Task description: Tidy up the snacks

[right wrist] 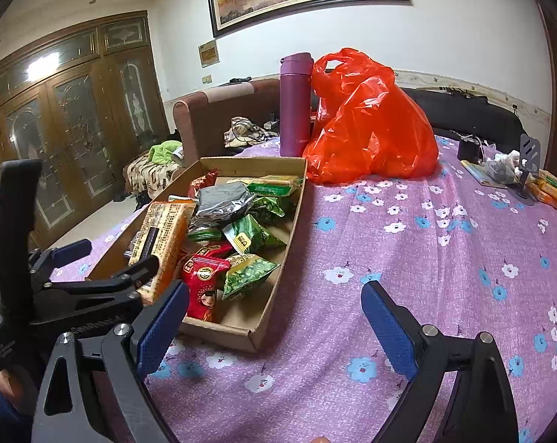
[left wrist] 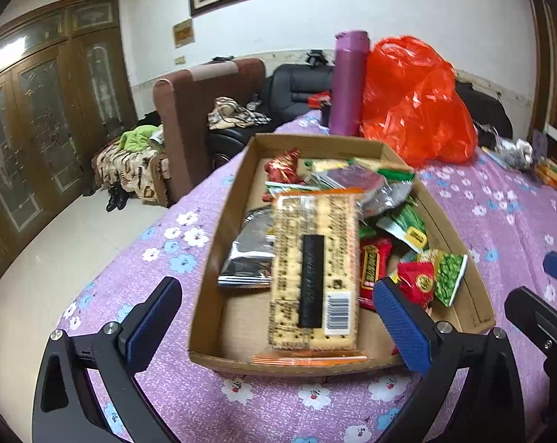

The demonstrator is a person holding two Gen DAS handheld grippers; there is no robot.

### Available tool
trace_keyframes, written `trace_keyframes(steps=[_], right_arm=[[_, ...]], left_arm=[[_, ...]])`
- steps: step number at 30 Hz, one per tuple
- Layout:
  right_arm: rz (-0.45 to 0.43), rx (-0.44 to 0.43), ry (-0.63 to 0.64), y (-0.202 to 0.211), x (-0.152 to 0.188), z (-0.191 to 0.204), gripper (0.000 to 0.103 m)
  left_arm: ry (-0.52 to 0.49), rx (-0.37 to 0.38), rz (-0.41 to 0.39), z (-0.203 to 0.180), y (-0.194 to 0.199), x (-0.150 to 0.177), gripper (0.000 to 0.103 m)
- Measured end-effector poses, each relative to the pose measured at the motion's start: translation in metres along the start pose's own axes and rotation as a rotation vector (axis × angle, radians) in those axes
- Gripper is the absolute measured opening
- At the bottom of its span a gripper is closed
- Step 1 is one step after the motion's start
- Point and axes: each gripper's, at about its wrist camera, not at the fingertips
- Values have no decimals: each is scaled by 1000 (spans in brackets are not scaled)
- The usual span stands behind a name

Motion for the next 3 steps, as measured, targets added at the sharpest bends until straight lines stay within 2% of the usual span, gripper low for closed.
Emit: trace_keyframes(steps=[3], right_arm=[[1, 9, -36, 0, -1, -7, 97]], left_arm=[[-11, 2, 11, -2, -1, -1, 103]])
Point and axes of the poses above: each gripper's, at about its wrist camera, not at the fingertips, and y roughly against the way its jaws point, z to its left, x to its underside, and after that the axes turned 1 degree about -y, right-handed
